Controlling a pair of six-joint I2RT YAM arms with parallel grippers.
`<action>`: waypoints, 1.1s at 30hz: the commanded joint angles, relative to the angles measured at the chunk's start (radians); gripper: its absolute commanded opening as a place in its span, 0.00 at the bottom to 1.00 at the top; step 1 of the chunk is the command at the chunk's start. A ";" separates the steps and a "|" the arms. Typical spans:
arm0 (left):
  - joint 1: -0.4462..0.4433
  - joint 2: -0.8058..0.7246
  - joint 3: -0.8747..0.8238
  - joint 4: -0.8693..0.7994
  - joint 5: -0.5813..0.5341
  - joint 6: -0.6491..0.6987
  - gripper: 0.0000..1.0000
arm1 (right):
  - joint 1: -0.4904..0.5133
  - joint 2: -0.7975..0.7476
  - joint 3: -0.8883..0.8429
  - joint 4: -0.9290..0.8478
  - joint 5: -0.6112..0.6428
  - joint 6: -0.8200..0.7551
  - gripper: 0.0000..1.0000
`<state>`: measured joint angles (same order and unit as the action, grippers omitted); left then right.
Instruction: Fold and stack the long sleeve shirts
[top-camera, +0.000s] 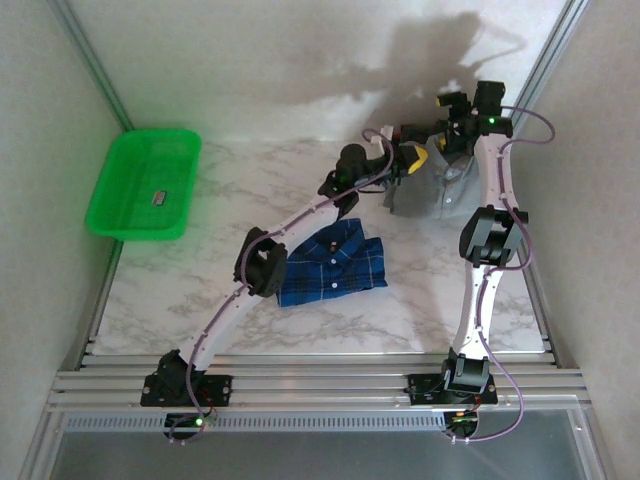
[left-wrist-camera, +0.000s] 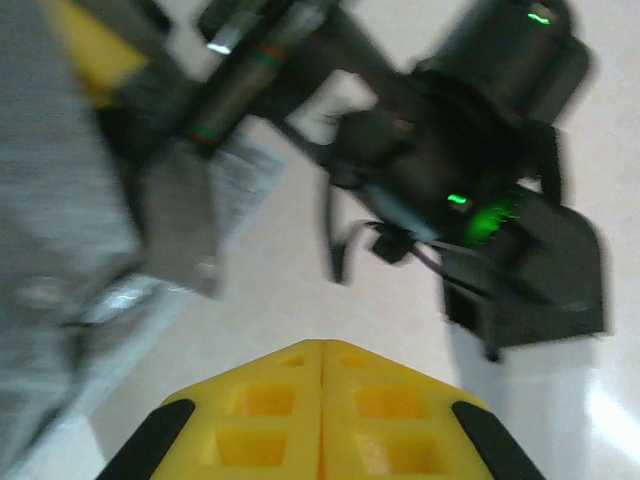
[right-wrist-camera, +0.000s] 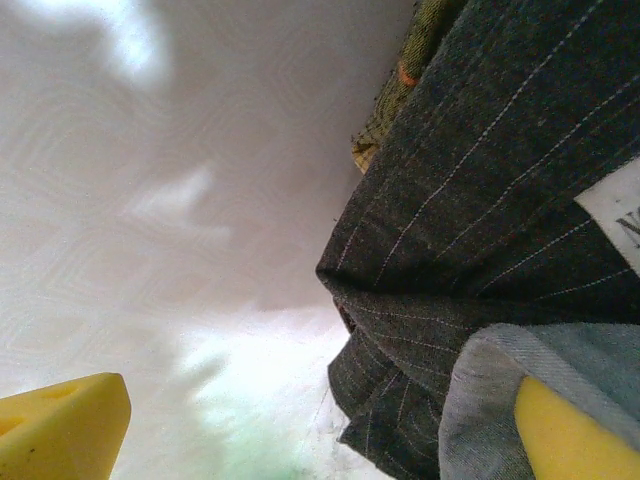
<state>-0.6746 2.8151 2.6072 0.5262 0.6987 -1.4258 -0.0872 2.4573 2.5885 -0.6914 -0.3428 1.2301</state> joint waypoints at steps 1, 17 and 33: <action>0.017 0.040 0.019 0.044 -0.077 -0.012 0.09 | 0.010 -0.017 -0.039 0.018 -0.038 0.023 0.99; 0.022 0.131 0.068 0.037 -0.300 -0.002 0.14 | 0.022 -0.155 -0.167 -0.035 -0.084 -0.046 0.99; -0.013 0.133 0.068 0.037 -0.317 0.020 0.15 | -0.010 -0.324 -0.411 -0.145 -0.086 -0.060 0.99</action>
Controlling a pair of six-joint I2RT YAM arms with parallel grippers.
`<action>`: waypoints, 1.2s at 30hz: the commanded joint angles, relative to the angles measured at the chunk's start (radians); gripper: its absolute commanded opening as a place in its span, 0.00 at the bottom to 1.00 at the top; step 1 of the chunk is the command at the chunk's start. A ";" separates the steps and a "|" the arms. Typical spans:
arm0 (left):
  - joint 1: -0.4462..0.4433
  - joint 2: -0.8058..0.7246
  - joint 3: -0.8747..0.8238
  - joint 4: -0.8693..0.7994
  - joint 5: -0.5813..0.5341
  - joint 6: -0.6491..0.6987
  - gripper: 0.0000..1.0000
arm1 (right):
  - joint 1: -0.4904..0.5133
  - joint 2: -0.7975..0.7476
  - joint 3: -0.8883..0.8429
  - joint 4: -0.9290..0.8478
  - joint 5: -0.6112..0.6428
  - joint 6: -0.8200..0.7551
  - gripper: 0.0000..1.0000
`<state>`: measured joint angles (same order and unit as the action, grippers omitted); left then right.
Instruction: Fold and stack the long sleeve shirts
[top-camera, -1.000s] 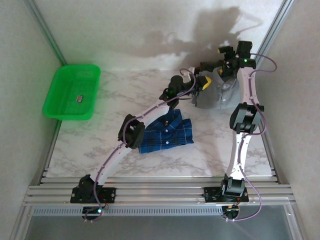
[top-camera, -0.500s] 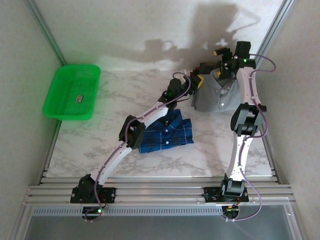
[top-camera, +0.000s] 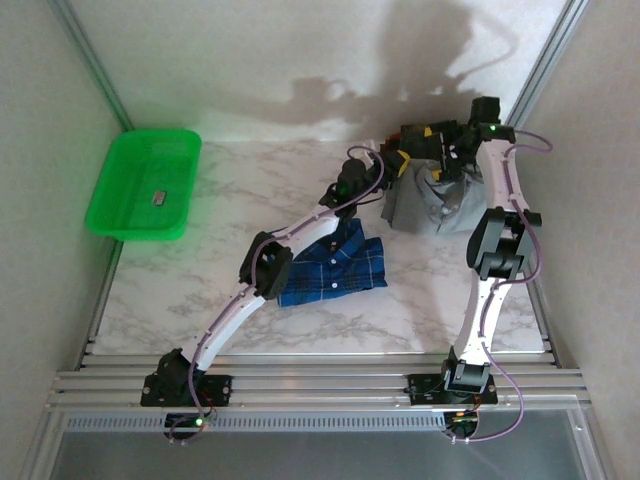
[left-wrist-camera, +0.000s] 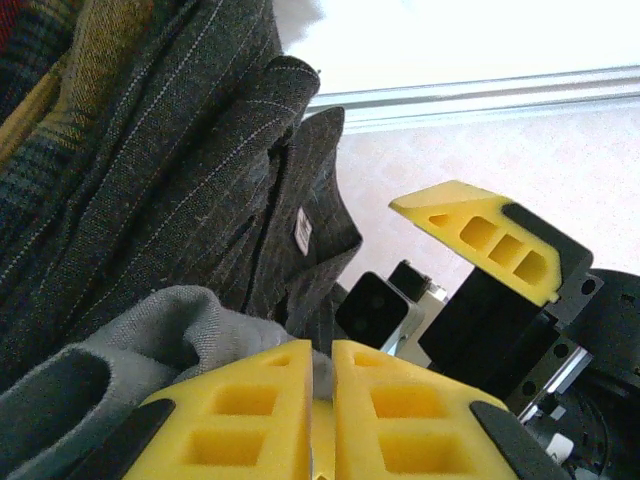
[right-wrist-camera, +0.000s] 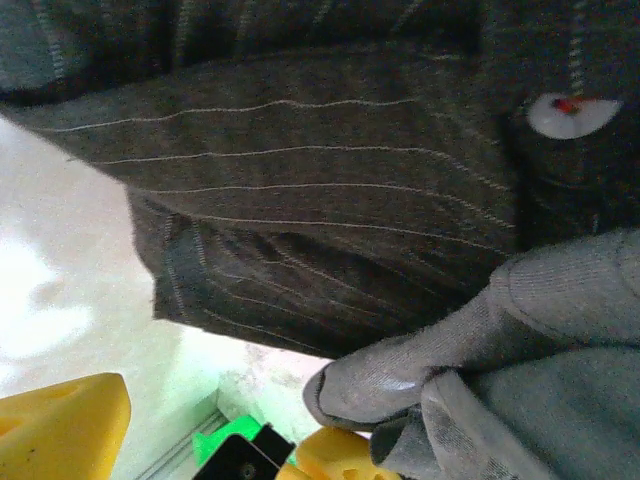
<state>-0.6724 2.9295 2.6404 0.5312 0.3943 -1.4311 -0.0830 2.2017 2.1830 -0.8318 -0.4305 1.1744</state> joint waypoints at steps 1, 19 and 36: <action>-0.018 0.020 0.035 0.032 -0.013 0.024 0.14 | -0.018 -0.065 0.007 -0.025 -0.008 -0.011 0.99; 0.098 -0.185 0.002 -0.028 0.064 0.132 0.24 | -0.036 -0.057 -0.035 -0.052 0.021 -0.091 0.70; 0.138 -0.453 -0.071 -0.383 0.185 0.470 0.57 | -0.082 -0.168 -0.101 -0.063 -0.011 -0.211 0.87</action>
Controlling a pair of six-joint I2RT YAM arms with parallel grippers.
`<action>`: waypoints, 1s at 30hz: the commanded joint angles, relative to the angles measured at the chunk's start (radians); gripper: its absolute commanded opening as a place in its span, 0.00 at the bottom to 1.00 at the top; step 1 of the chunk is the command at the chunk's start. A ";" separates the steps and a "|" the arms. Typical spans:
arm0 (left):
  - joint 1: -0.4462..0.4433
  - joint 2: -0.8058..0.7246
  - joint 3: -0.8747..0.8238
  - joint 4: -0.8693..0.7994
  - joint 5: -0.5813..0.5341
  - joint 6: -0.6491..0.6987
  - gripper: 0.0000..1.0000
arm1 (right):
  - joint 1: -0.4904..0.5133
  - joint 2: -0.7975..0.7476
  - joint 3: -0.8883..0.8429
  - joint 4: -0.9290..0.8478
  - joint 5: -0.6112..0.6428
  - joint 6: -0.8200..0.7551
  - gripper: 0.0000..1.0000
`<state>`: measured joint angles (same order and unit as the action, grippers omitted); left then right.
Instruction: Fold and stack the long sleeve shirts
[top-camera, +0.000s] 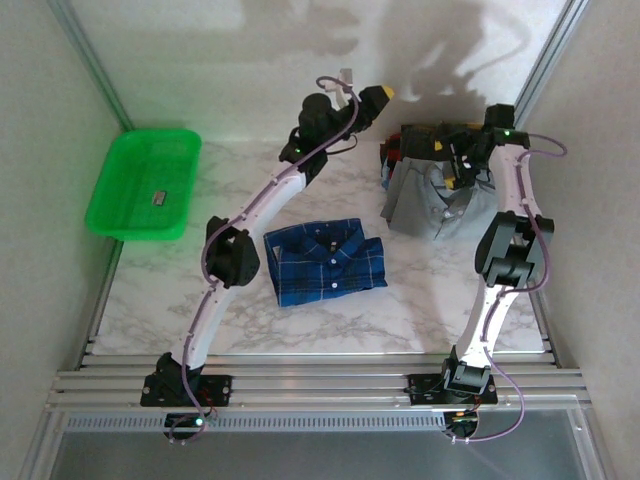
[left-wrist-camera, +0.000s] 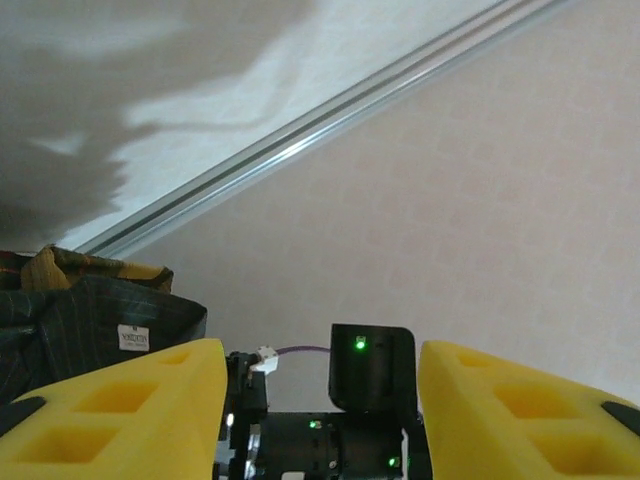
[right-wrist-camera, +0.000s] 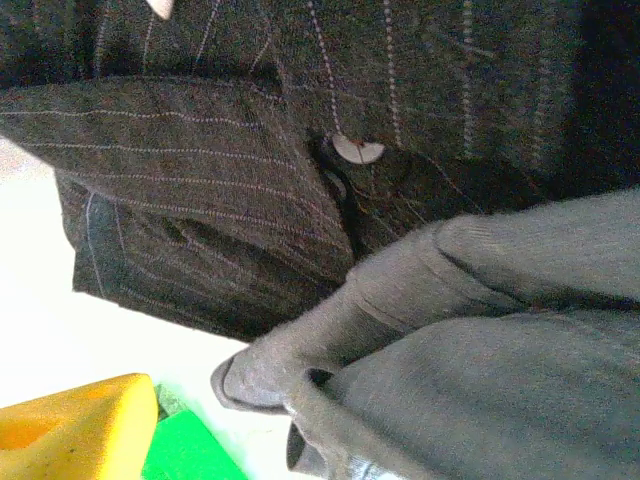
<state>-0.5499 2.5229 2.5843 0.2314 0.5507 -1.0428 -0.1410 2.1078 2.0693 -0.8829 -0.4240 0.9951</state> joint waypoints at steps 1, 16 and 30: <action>0.020 -0.058 -0.015 -0.107 0.029 0.099 0.60 | -0.025 -0.085 0.022 -0.030 -0.015 -0.045 0.88; 0.118 -0.383 -0.251 -0.449 -0.038 0.444 0.82 | -0.012 -0.444 -0.252 -0.023 -0.137 -0.259 0.96; 0.159 -1.155 -1.560 -0.407 -0.073 0.400 0.93 | 0.418 -0.578 -0.927 0.115 0.115 -0.570 0.91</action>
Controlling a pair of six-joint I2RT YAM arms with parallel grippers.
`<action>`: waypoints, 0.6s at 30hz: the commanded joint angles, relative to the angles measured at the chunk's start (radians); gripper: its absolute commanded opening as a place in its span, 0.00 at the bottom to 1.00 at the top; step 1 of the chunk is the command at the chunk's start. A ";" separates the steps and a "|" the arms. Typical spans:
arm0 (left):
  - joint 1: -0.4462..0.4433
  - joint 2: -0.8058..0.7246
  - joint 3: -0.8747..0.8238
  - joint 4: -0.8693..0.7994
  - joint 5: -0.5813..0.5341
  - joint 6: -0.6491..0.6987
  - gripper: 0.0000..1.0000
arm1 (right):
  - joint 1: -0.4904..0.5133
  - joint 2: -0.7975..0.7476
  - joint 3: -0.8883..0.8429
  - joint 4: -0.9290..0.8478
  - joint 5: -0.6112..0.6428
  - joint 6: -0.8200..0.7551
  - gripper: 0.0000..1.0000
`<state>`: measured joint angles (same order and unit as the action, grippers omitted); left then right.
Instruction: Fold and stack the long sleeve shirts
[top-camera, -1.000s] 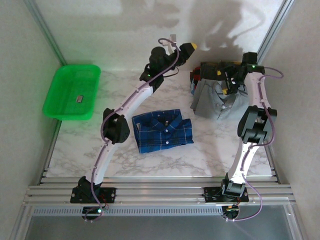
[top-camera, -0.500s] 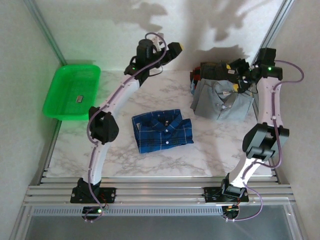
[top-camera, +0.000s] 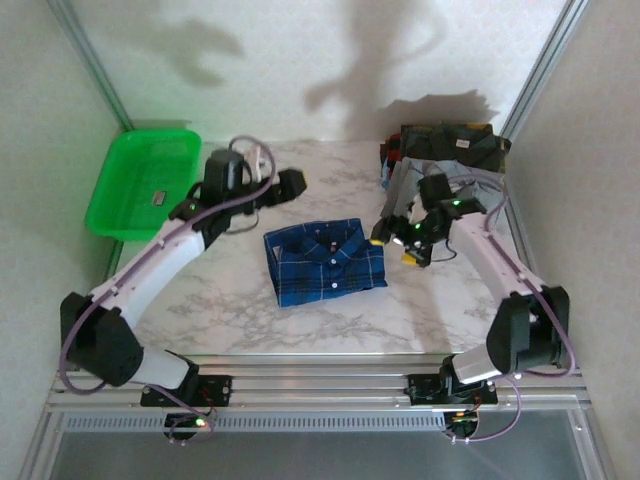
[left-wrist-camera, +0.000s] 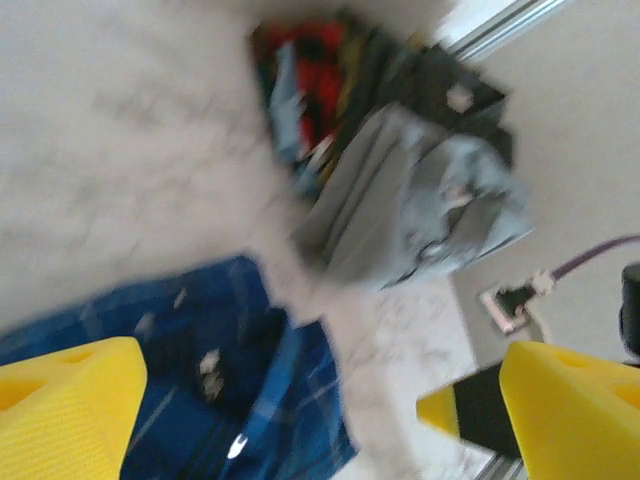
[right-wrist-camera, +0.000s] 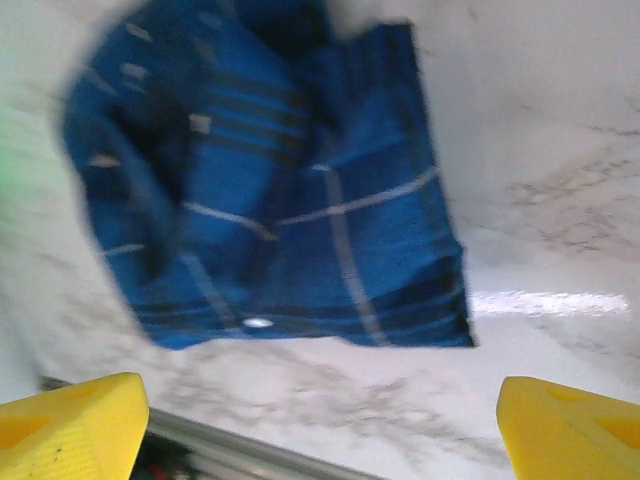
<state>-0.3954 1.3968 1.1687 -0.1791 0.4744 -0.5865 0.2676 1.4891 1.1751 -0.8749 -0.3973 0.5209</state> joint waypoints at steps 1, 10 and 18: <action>0.005 -0.054 -0.211 0.006 -0.007 -0.070 0.93 | 0.017 0.065 -0.044 0.141 0.095 -0.125 0.91; 0.005 -0.117 -0.526 0.178 -0.036 -0.196 0.94 | 0.032 0.284 -0.049 0.352 -0.062 -0.230 0.92; 0.006 -0.023 -0.576 0.311 -0.035 -0.234 0.93 | 0.077 0.461 0.073 0.334 -0.049 -0.272 0.89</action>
<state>-0.3954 1.3434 0.6136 0.0406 0.4480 -0.7902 0.3107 1.8854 1.2118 -0.6285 -0.4164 0.2993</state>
